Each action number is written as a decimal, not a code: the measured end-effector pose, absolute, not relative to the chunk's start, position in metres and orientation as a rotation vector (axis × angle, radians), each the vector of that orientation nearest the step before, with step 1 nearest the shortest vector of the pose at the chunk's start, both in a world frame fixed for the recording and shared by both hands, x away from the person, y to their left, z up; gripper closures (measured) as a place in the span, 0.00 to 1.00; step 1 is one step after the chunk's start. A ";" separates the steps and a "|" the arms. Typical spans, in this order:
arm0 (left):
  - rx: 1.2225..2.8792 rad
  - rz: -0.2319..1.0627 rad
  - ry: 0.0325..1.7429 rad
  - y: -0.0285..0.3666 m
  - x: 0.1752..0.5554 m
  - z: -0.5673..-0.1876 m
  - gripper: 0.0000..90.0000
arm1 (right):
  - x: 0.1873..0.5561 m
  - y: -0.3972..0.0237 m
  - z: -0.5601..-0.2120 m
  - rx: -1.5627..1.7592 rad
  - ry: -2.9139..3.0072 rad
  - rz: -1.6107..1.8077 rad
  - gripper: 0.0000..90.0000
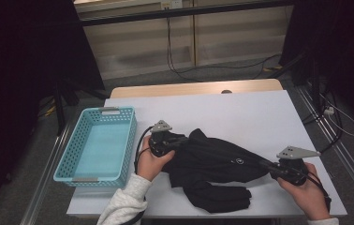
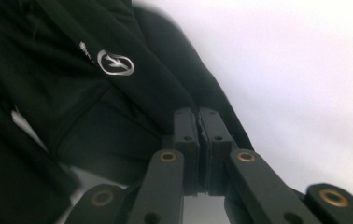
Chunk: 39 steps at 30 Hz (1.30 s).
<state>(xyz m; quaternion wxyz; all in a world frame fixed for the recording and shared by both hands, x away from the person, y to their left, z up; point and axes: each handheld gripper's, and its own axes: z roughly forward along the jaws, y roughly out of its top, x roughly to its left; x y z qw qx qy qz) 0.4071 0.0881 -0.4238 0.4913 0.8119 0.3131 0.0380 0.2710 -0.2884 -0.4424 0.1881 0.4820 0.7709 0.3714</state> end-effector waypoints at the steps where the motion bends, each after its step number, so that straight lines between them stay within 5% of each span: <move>1: 1.971 0.078 0.759 0.086 0.407 -0.425 0.95 | 0.271 -0.288 -0.442 1.356 2.169 1.045 0.97; 5: 1.967 0.087 0.767 0.085 0.409 -0.426 0.88 | 0.262 -0.291 -0.448 1.359 2.212 1.014 0.97; 8: 1.924 0.127 0.822 0.088 0.421 -0.425 0.61 | 0.260 -0.295 -0.450 1.358 2.215 0.922 0.97; 13: 1.901 0.088 0.890 0.087 0.438 -0.426 0.46 | 0.262 -0.300 -0.456 1.398 2.206 0.919 0.96; 22: 2.011 0.052 0.907 0.057 0.460 -0.454 0.34 | 0.263 -0.298 -0.456 1.387 2.206 0.917 0.96; 32: 2.095 0.097 0.842 0.041 0.452 -0.469 0.34 | 0.262 -0.295 -0.456 1.370 2.211 0.915 0.95; 39: 2.159 0.082 0.806 0.033 0.444 -0.465 0.64 | 0.261 -0.294 -0.456 1.368 2.211 0.910 0.95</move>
